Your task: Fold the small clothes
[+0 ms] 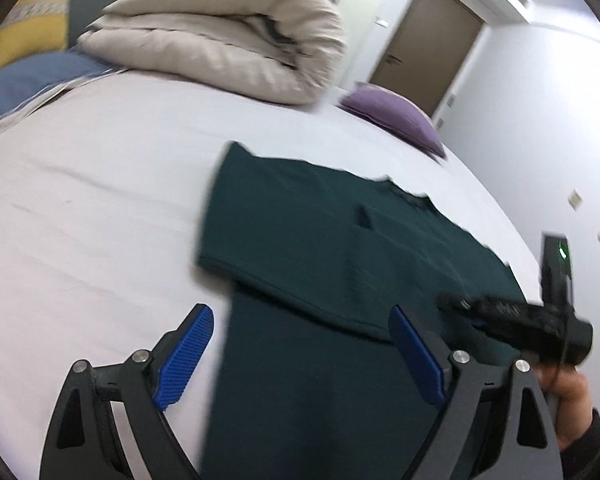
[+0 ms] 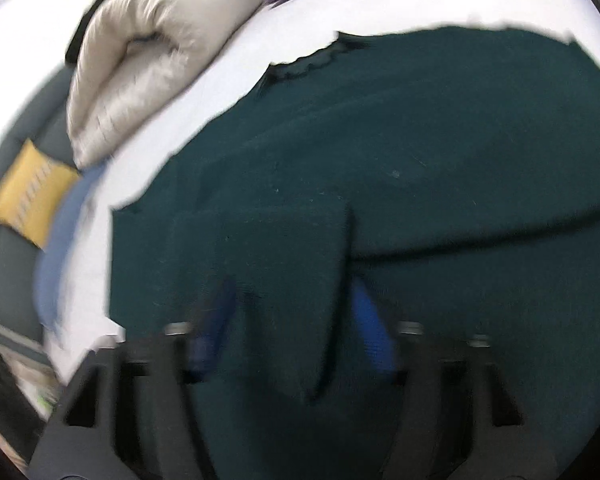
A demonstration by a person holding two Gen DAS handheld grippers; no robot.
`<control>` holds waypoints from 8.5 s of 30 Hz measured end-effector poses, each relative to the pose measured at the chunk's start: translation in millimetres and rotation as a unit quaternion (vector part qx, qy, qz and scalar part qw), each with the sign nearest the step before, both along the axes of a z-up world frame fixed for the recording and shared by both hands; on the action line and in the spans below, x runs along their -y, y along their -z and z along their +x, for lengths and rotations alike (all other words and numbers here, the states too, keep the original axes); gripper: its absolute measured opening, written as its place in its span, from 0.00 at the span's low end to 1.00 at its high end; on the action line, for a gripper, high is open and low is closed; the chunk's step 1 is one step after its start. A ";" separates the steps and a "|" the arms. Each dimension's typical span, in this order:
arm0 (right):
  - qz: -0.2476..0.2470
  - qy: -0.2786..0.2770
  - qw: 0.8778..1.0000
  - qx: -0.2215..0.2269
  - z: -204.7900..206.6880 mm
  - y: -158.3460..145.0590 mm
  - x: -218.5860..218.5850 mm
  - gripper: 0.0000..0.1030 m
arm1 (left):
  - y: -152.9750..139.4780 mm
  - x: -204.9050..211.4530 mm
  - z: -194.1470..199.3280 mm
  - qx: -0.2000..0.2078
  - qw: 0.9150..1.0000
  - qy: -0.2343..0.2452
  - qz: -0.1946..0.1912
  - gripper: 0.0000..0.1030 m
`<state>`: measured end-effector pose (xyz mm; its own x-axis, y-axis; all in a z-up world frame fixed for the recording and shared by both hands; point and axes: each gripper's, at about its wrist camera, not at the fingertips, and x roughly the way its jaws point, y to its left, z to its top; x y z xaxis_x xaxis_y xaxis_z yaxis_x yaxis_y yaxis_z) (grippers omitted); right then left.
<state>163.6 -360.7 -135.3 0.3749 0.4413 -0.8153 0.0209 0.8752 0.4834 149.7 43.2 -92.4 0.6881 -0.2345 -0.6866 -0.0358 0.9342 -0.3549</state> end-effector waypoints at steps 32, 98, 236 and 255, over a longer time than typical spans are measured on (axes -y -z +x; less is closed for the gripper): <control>-0.048 0.004 0.996 0.080 59.4 -14.2 78.3 0.09 | 32.6 2.5 179.1 -0.080 0.988 -0.025 0.133 0.49; 0.145 0.163 0.976 -0.014 -407.8 -35.7 286.6 0.57 | 42.2 -53.3 -164.1 -0.229 0.953 0.089 -0.176 0.34; -0.065 0.173 0.979 0.083 -89.2 -41.9 223.3 0.04 | 44.9 -7.1 85.3 -0.076 0.996 0.015 0.039 0.07; -0.050 0.178 0.981 0.057 -85.6 -25.8 230.4 0.07 | 27.3 -12.5 77.5 -0.064 0.997 -0.005 0.042 0.27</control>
<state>78.1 -591.1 -109.5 0.5819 0.1860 -0.7917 0.2843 0.8656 0.4123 227.3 55.8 -119.6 0.5954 -0.1650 -0.7863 -0.0859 0.9600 -0.2664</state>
